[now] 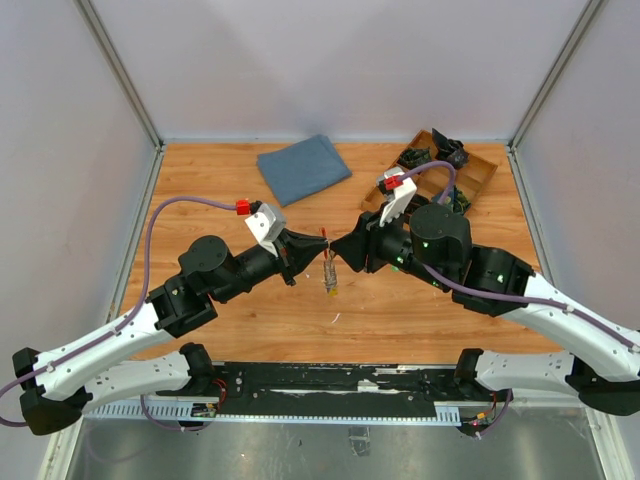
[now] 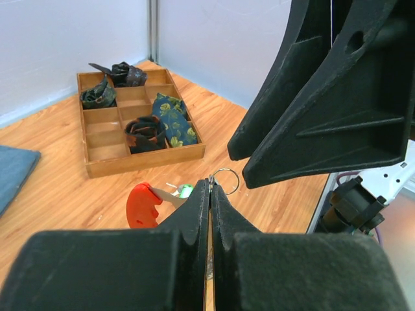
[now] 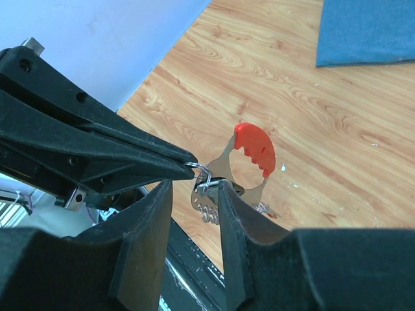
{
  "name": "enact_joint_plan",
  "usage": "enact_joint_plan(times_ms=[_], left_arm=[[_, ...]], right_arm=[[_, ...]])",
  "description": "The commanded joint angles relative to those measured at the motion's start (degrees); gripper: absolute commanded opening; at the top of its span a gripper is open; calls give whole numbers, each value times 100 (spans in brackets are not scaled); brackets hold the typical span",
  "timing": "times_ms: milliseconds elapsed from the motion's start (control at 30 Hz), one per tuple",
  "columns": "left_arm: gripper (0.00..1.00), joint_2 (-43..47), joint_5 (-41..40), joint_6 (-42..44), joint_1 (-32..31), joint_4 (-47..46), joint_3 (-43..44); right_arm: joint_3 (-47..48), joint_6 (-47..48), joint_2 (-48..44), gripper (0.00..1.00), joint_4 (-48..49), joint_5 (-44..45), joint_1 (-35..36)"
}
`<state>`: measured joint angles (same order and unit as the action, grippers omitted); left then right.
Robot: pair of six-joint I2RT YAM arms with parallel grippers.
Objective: Put the keys on the keyring
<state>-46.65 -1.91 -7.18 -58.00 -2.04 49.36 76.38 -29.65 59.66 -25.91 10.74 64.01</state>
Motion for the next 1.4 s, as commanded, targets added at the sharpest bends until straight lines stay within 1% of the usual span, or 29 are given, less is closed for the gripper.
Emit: enact_joint_plan(times_ms=[0,167,233,300,433,633,733,967,1167,1367], left_arm=[[0,76,-65,-2,-41,-292,74],[1,83,-31,30,-42,-305,65],[1,92,-27,32,-45,-298,65],[0,101,-27,45,-45,-292,65],[1,141,-28,58,-45,-271,58],[1,150,-21,59,-44,-286,38],[0,172,-11,59,-45,-304,30],[1,317,162,67,-45,-509,-98],[1,309,275,68,-43,-594,-120],[1,300,272,68,-39,-604,-120]], right_arm=[[69,-256,-11,34,51,109,-27],[103,-257,97,25,13,10,-74],[99,-277,131,23,-24,11,-82],[94,-276,139,24,-82,59,-90],[2,-285,80,30,-116,206,-102],[-122,-286,-8,31,-119,311,-117],[-187,-316,-18,30,-64,198,-149],[-544,-412,-238,19,390,-201,-296],[-736,-506,-378,19,647,-460,-423],[-905,-459,-548,20,964,-471,-424]])
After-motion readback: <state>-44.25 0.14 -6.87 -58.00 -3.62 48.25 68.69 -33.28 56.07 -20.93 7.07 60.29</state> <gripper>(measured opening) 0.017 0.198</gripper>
